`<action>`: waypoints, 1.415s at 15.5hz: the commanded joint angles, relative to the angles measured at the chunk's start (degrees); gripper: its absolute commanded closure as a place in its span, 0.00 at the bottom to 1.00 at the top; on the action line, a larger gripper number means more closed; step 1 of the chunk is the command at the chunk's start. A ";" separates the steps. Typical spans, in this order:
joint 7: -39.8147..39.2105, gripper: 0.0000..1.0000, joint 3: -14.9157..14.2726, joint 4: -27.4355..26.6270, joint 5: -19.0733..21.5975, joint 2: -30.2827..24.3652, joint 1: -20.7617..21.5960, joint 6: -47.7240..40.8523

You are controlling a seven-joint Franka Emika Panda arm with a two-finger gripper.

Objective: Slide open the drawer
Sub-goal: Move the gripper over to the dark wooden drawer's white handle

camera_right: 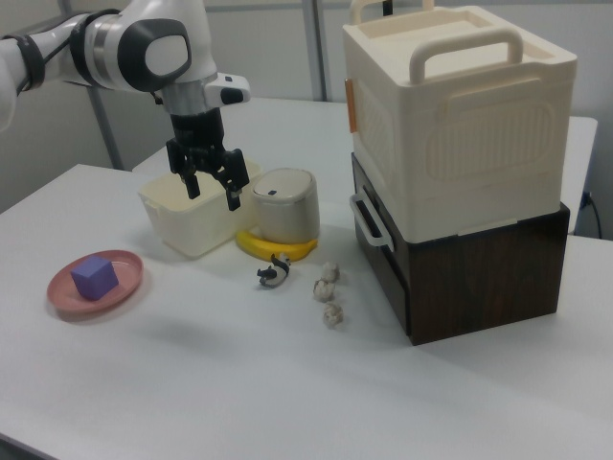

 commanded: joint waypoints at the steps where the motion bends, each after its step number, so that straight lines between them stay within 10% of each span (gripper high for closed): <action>1: -2.72 0.00 0.01 -0.92 -0.92 0.46 0.46 4.53; 13: -22.50 0.01 -0.42 -0.84 -13.38 3.18 -6.30 27.22; 22: -21.72 0.11 -0.51 3.55 -18.15 16.19 -9.03 35.93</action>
